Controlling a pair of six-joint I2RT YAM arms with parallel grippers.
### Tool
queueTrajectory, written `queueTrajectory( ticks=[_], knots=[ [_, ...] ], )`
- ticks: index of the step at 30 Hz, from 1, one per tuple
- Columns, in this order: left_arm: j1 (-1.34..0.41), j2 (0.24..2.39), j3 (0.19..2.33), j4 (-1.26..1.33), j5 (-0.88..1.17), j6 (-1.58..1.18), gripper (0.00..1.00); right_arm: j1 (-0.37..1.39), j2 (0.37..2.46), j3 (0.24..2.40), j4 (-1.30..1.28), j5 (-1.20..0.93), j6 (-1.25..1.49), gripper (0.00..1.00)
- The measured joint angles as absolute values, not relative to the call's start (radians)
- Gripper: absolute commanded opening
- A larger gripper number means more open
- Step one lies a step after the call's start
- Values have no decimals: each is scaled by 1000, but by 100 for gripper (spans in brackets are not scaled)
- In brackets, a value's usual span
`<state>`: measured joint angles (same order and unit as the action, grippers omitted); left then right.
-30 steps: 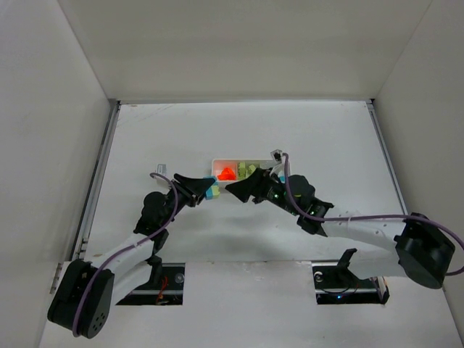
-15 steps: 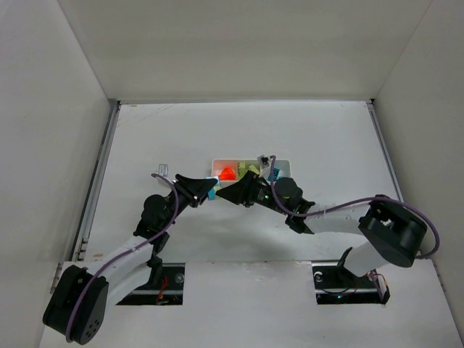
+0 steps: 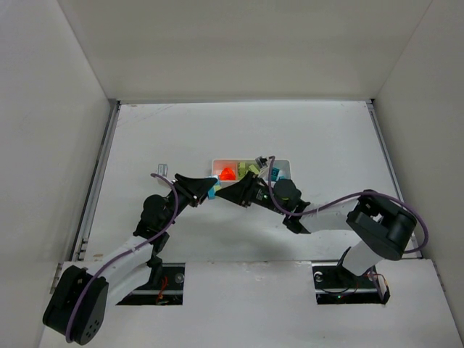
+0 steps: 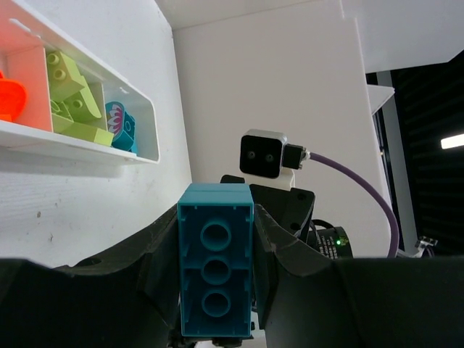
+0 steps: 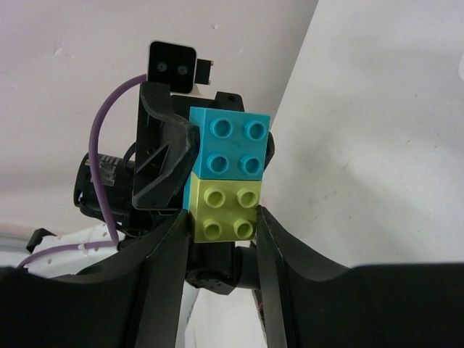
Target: Sort the legos into containers by color
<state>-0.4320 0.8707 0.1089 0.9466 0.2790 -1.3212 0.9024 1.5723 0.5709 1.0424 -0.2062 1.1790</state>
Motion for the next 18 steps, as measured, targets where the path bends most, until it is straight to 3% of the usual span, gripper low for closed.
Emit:
queueTrajectory(
  ticks=[18],
  knots=[
    [-358,853,105,937,340,-1333,15,772,1438,474,1002,-201,1118,39]
  ],
)
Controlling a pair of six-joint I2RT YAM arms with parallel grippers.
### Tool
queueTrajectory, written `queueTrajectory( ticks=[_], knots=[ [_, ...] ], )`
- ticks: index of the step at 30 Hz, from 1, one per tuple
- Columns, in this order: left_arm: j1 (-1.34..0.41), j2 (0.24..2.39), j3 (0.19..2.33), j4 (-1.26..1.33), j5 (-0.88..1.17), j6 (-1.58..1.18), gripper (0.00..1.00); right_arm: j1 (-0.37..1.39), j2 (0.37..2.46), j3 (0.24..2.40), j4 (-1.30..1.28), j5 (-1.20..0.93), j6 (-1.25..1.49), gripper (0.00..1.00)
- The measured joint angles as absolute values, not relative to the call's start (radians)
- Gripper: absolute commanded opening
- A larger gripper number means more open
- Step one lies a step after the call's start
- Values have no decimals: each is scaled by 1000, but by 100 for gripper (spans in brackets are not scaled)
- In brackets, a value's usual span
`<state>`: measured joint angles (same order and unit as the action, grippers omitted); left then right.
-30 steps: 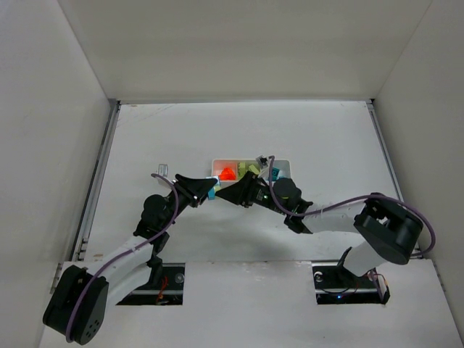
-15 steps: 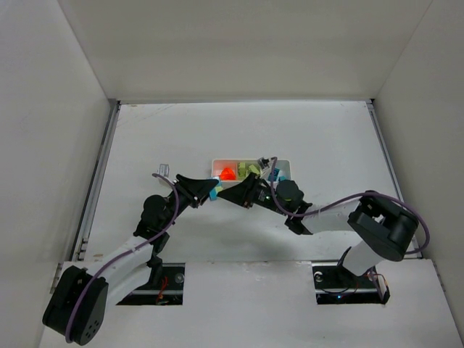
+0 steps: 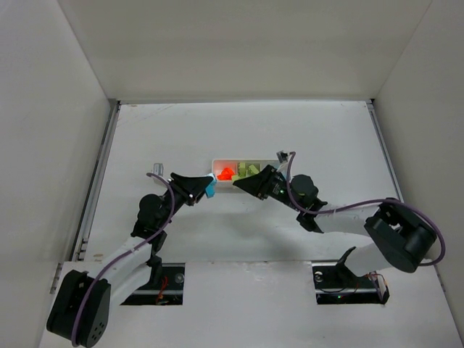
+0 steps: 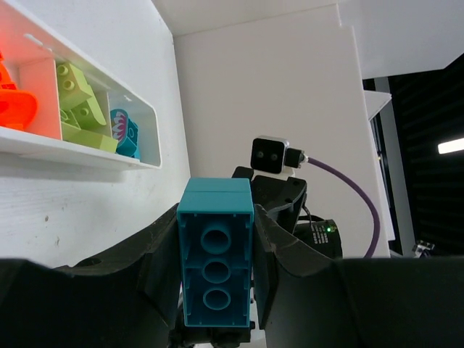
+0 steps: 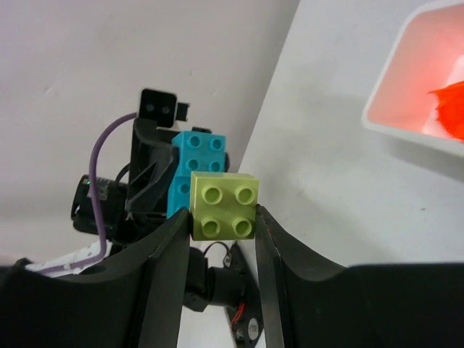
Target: Sort the legos into containers by color
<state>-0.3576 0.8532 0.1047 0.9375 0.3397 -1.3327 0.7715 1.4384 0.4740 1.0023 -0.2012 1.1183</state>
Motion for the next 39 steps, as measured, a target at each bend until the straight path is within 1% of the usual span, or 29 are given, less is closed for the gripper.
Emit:
queueTrajectory(
  ticks=[3,5,10,14,15,18,21,24,27,31,33,35,39],
  knots=[
    [-349,854,105,938,341,-1332,15,733,1411,481,906,-170,1063,40],
    [-346,860,105,939,341,-1332,15,715,1401,507,796,-117,1006,41],
    [-347,902,105,942,341,-1324,16,710,1436,652,524,44,846,42],
    [-348,916,105,941,341,-1314,16,710,1477,731,426,136,767,44],
    [-348,916,105,942,341,-1312,16,710,1487,740,410,153,754,45],
    [-348,917,105,942,342,-1306,16,710,1522,759,370,188,728,54],
    [-350,921,105,942,342,-1301,17,710,1559,772,343,203,709,65],
    [-355,926,105,945,344,-1299,17,710,1564,772,322,209,698,69],
    [-361,929,105,947,348,-1298,17,710,1542,771,315,210,693,69],
    [-370,929,105,957,356,-1299,17,730,1413,727,344,190,690,64],
    [-375,929,105,966,364,-1300,17,743,1327,686,394,141,700,63],
    [-381,930,105,978,374,-1302,17,751,1267,652,449,73,727,64],
    [-389,921,105,1001,413,-1314,19,754,1219,592,573,-66,757,64]
  ],
)
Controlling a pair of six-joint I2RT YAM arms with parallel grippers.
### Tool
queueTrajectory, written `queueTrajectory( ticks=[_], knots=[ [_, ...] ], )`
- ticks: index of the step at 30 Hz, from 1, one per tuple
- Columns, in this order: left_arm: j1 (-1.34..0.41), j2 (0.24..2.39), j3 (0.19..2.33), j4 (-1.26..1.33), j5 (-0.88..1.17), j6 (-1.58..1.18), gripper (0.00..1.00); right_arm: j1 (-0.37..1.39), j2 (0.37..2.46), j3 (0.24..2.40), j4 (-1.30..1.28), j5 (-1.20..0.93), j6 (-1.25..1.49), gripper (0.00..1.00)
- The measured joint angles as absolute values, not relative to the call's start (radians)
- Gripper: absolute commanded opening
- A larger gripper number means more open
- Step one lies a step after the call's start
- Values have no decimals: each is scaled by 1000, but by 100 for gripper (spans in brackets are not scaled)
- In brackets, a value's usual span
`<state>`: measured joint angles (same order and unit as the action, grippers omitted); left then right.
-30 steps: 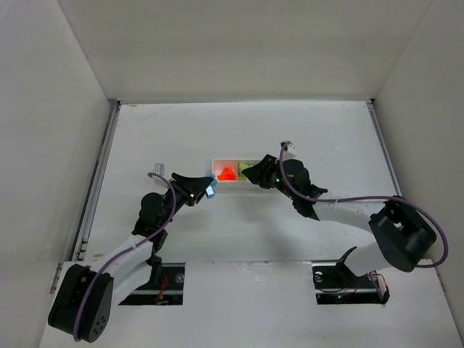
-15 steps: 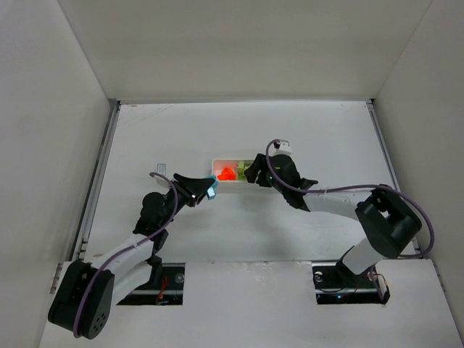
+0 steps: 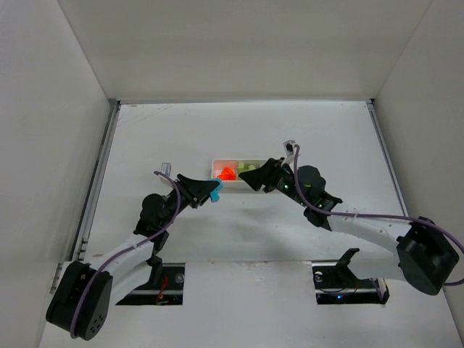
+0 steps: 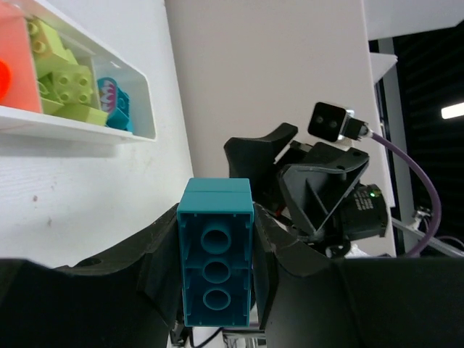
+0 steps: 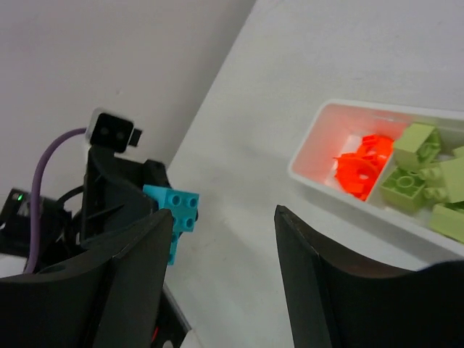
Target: Sort the legos into containers by color
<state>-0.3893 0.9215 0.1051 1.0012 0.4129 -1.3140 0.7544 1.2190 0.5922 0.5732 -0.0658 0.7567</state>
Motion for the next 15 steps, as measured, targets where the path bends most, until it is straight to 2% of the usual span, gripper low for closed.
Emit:
queueTrajectory(
  ticks=[3,5,15],
  knots=[
    [-403,897,105,1013,442,-1343,19,756,1217,568,617,-144,757,57],
    [-417,878,105,1026,463,-1362,19,759,1217,566,634,-184,767,57],
    [-459,835,93,1084,516,-1525,19,830,1117,529,696,-304,677,73]
  ],
)
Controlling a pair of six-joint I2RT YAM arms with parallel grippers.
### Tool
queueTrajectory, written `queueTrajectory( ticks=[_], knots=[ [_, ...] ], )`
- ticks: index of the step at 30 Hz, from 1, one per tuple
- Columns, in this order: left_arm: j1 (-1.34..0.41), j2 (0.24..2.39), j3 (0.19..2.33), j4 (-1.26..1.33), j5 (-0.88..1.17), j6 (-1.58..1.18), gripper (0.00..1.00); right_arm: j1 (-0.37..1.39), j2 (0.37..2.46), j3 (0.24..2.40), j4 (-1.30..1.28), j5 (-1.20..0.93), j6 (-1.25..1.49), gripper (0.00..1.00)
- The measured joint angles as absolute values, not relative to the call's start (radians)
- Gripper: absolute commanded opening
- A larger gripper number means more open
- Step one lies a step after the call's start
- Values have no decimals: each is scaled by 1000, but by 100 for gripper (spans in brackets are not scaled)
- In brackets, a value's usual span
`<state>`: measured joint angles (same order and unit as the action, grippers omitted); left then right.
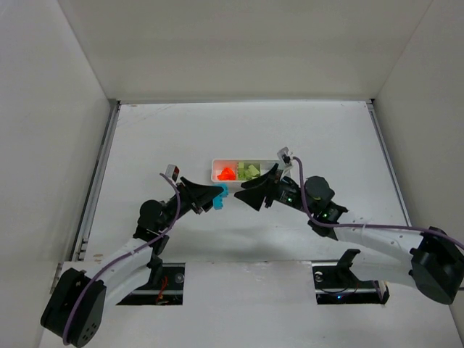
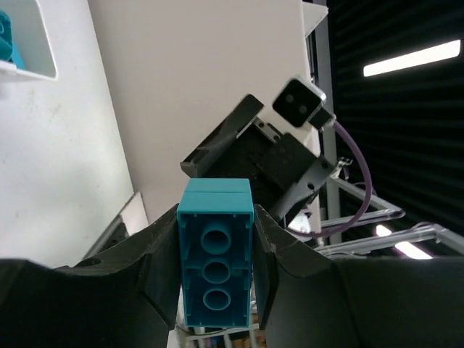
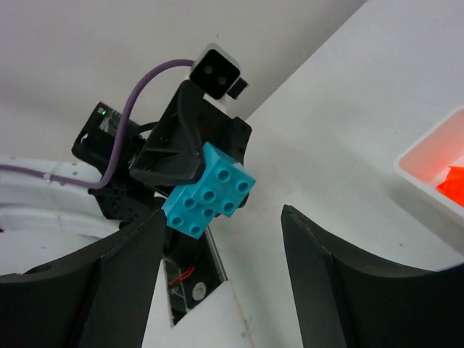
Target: Sort the legos into containers by color
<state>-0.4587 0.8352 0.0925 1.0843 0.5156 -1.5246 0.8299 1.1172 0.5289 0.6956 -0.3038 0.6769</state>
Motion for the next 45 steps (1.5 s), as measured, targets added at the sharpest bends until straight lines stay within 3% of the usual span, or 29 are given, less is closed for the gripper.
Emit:
queueTrajectory(
  ticks=[11,23,33,41,45],
  knots=[
    [-468,902,57,1076,562,-1748,20,911,1045,496,593,-260,309,77],
    [-505,922,57,1054,629,-1752,20,920,1151,561,486,-323,179,77],
    [-549,953,57,1048,648,-1736,21,951,1174,576,479,-382,171,63],
    [-559,955,57,1032,645,-1723,23,949,1192,581,477,-415,168,38],
    [-559,955,57,1029,646,-1724,35,949,1192,581,473,-414,165,33]
  ],
)
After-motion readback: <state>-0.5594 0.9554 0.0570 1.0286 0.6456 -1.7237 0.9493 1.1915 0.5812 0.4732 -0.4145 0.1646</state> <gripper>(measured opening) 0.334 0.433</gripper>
